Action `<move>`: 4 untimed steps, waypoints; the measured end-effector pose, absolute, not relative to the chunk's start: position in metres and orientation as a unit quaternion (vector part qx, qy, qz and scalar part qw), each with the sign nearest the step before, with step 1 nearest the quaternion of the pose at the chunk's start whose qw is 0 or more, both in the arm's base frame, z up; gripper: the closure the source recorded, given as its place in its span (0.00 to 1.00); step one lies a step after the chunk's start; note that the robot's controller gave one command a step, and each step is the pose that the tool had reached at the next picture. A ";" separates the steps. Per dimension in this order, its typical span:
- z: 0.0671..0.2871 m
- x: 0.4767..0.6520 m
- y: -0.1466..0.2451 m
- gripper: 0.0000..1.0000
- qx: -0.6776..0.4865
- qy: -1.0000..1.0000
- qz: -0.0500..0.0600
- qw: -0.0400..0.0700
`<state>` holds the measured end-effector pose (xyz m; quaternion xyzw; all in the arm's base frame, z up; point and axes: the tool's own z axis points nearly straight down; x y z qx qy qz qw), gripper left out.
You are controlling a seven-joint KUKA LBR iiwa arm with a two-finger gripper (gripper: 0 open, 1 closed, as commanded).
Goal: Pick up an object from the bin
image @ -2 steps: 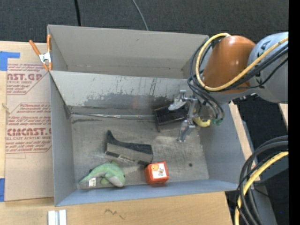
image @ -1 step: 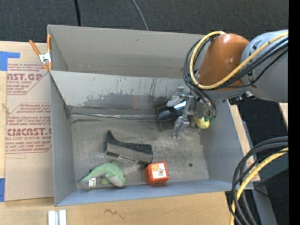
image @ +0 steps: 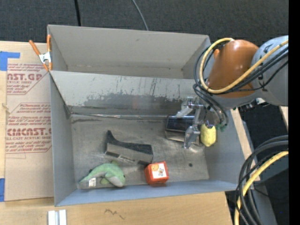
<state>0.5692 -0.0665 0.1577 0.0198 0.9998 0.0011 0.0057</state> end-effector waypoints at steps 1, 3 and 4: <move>0.101 0.595 -0.054 0.00 -0.004 1.000 0.003 0.011; 0.079 0.591 -0.062 1.00 0.066 0.998 0.006 0.011; 0.082 0.589 -0.062 1.00 0.066 0.998 0.004 0.007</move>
Offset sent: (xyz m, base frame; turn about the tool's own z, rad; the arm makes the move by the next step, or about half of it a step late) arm 0.0137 -0.0034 -0.0877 0.0996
